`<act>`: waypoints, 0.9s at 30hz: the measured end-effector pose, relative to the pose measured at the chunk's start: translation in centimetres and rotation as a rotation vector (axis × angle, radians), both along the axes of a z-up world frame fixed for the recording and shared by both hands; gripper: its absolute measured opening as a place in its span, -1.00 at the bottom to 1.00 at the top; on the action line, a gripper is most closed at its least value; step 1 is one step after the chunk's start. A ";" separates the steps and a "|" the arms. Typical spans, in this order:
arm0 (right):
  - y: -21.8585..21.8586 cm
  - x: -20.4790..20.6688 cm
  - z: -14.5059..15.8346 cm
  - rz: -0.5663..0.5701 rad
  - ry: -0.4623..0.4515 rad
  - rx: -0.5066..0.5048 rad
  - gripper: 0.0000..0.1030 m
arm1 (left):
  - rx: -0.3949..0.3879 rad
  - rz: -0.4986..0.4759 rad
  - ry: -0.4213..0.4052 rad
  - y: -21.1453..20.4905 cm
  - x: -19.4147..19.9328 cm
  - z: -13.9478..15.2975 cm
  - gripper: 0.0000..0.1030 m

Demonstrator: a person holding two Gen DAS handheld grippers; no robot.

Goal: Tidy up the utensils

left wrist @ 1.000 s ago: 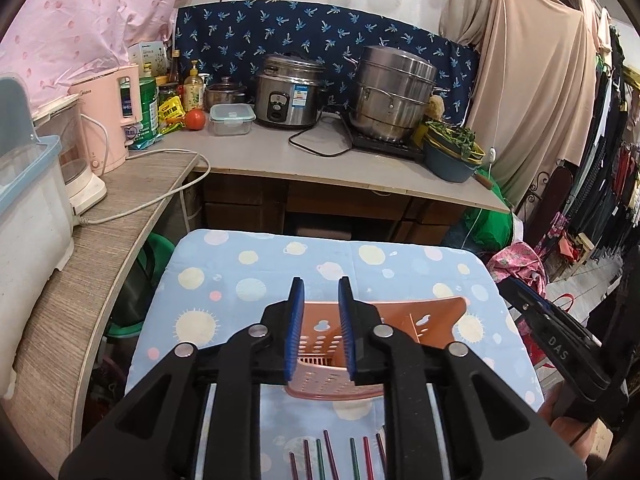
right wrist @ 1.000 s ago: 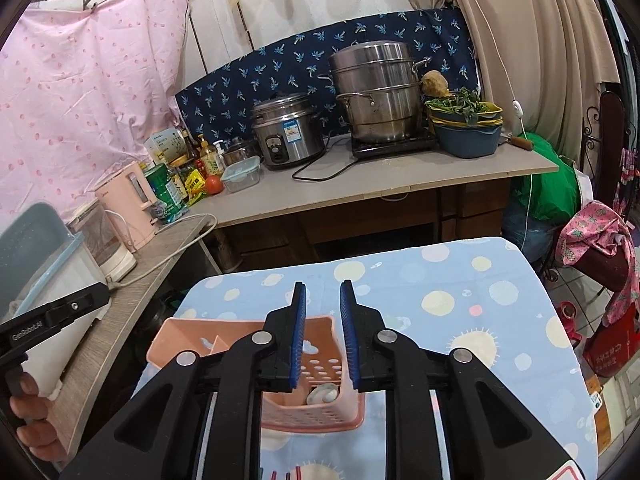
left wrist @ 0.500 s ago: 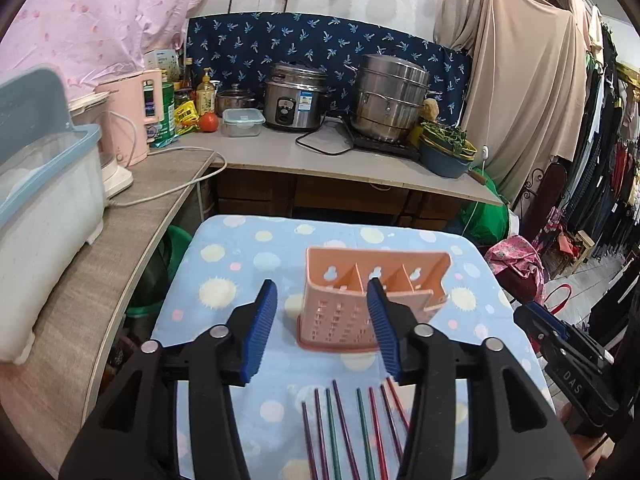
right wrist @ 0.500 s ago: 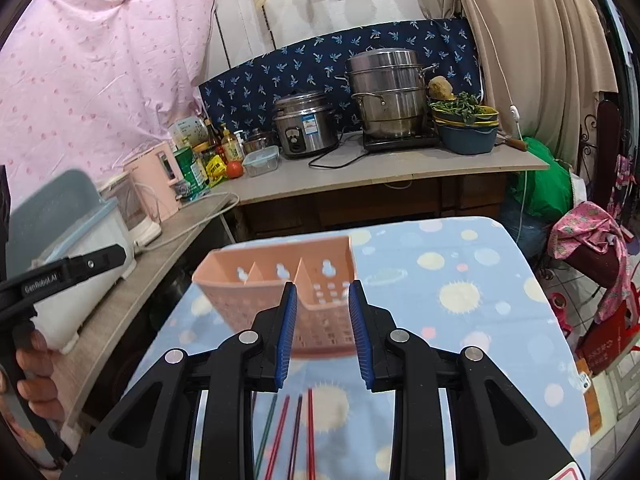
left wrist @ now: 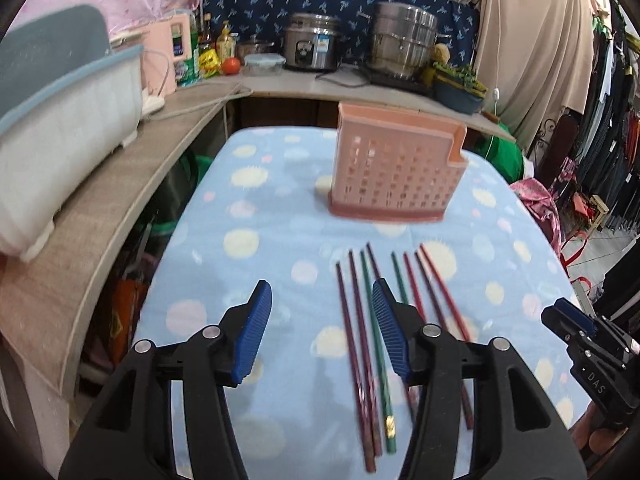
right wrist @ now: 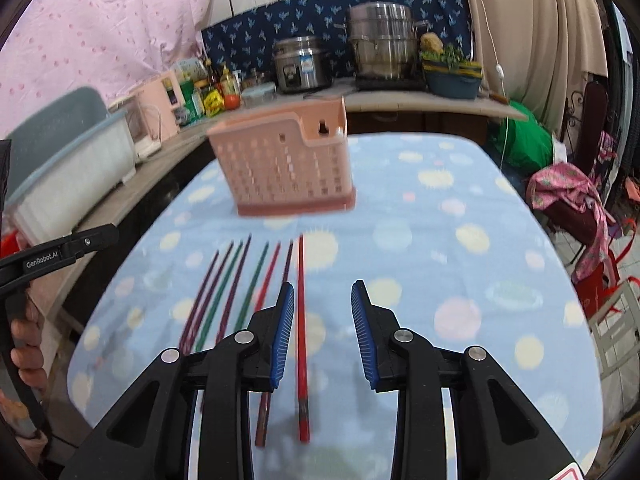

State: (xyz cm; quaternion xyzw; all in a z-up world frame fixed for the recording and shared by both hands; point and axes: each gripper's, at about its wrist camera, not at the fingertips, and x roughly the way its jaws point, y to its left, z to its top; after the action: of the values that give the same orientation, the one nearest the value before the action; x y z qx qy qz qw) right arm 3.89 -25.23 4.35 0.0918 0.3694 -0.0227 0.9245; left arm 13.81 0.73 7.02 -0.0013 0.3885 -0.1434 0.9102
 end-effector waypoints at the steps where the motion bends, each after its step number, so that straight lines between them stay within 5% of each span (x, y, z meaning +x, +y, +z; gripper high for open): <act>1: 0.2 -0.4 -0.8 0.000 0.018 0.005 -0.42 | 0.000 0.003 0.018 0.3 -0.5 -0.8 -0.03; 11: 1.7 -2.6 -5.3 -0.007 0.106 0.045 -0.42 | 0.084 -0.008 0.062 -0.2 -4.7 -5.5 -0.02; 15: 2.0 -2.7 -6.0 -0.006 0.115 0.038 -0.42 | 0.083 -0.032 0.067 -0.6 -6.1 -6.2 0.18; 27: 2.4 -2.5 -6.7 -0.004 0.133 0.045 -0.42 | 0.127 -0.092 0.137 -2.0 -8.8 -9.7 0.20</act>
State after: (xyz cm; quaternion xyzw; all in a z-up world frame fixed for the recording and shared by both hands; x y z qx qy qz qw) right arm 1.37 -22.88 -2.35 0.1117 0.4304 -0.0221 0.8954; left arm 4.99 -1.22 -2.70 0.0644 0.4579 -0.1598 0.8721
